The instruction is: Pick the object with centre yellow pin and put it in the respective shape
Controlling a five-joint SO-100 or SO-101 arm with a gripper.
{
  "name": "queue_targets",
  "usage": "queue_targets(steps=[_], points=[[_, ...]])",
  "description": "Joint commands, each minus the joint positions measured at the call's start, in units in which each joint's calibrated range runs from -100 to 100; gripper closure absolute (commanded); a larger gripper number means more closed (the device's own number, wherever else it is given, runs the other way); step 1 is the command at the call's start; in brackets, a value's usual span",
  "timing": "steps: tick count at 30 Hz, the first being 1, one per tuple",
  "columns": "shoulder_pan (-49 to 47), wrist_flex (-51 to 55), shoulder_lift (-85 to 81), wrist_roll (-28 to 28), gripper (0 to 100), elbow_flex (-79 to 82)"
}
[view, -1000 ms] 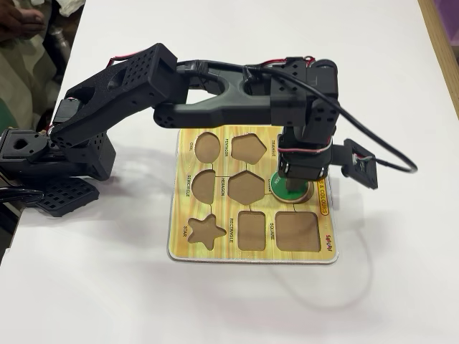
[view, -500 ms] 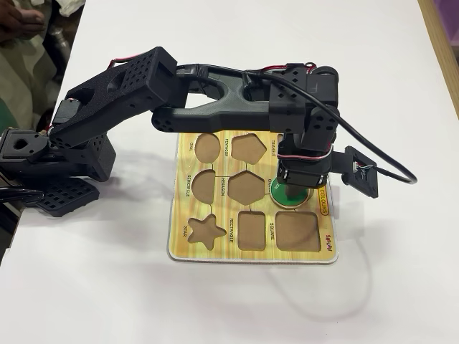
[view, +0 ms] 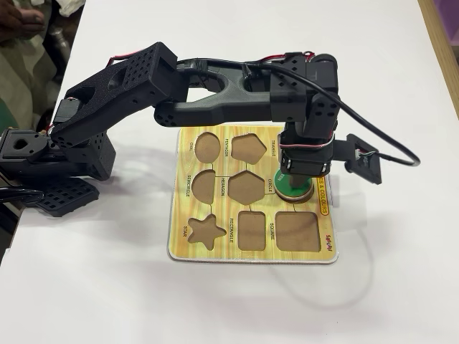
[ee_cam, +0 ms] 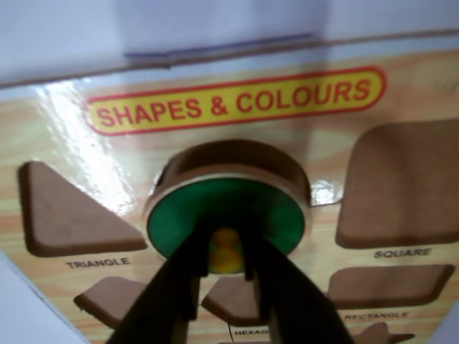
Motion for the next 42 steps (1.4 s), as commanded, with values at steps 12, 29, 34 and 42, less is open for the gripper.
queue_targets(steps=[12, 29, 34, 42], points=[[-0.2, 0.6, -3.8, -0.3, 98, -5.2], [0.0, 0.6, 0.4, -0.3, 98, -4.8], [0.3, 0.6, 2.4, -0.3, 98, -5.2], [0.5, -0.5, 3.1, -0.2, 98, -5.1]])
